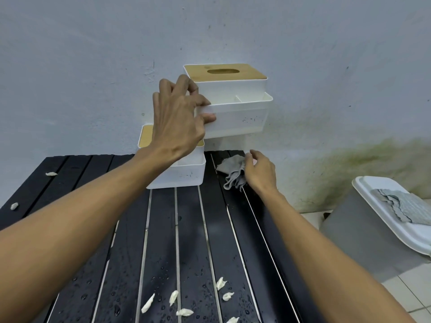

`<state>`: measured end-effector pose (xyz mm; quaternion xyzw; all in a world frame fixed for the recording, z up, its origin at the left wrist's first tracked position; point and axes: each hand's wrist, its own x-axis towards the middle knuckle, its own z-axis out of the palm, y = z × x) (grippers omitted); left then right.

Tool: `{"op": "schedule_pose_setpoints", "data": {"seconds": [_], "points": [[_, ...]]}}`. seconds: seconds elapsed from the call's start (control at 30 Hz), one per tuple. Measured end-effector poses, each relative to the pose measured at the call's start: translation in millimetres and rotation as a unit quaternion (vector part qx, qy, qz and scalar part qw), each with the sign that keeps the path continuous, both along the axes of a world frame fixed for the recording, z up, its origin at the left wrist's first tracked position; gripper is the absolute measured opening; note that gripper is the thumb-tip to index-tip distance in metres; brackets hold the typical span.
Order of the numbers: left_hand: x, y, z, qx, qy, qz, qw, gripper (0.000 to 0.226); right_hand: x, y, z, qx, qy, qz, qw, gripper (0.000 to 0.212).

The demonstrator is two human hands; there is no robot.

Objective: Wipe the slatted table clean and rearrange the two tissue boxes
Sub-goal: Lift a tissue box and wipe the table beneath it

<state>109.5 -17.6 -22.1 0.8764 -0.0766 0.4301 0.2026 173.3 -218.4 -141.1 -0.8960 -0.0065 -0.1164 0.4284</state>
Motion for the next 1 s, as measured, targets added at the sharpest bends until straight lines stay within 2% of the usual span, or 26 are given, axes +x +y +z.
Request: {"op": "schedule_pose_setpoints", "data": {"seconds": [0.07,0.1,0.17,0.23,0.33,0.4,0.5,0.6,0.7,0.8,0.9,1.0], "points": [[0.1,2.1,-1.1,-0.001,-0.001,0.001,1.0,0.025,-3.4,3.1,1.4,-0.054,-0.023,0.079,0.995,0.055],[0.1,3.1,-1.4,-0.001,-0.002,0.001,1.0,0.025,-3.2,4.4,2.1,-0.111,-0.027,0.114,0.987,0.059],[0.0,5.0,-1.9,0.003,-0.003,0.001,1.0,0.024,-0.2,6.6,2.3,-0.242,-0.012,0.156,0.957,0.067],[-0.3,6.9,-1.8,0.005,-0.007,0.001,1.0,0.024,3.1,10.1,-3.3,-0.328,0.019,0.175,0.928,0.074],[0.1,10.0,-1.4,0.002,-0.012,0.005,1.0,0.023,6.5,17.3,-18.6,-0.371,0.031,0.186,0.909,0.075],[0.1,11.5,-1.3,0.005,-0.019,0.008,1.0,0.021,14.5,23.7,-28.5,-0.397,-0.014,0.181,0.9,0.064],[0.8,12.9,-2.2,0.006,-0.022,0.008,1.0,0.022,29.3,32.3,-36.4,-0.394,-0.097,0.172,0.898,0.043],[1.1,14.1,-4.1,0.004,-0.024,0.009,1.0,0.021,36.0,34.5,-36.7,-0.346,-0.134,0.175,0.912,0.028],[1.4,14.7,-5.2,-0.003,-0.03,0.002,1.0,0.02,13.4,25.1,-32.3,-0.275,-0.175,0.224,0.919,0.026],[4.0,14.9,-6.4,0.0,-0.033,-0.002,0.999,0.02,-33.4,13.1,-32.0,-0.242,-0.208,0.308,0.896,0.023],[7.1,14.4,-7.0,0.006,-0.04,-0.003,0.999,0.021,-45.5,17.8,-34.2,-0.242,-0.239,0.329,0.881,0.023],[8.9,11.1,-8.7,0.003,-0.04,-0.006,0.999,0.021,-8.6,40.4,-37.5,-0.271,-0.206,0.319,0.885,0.023]]}}
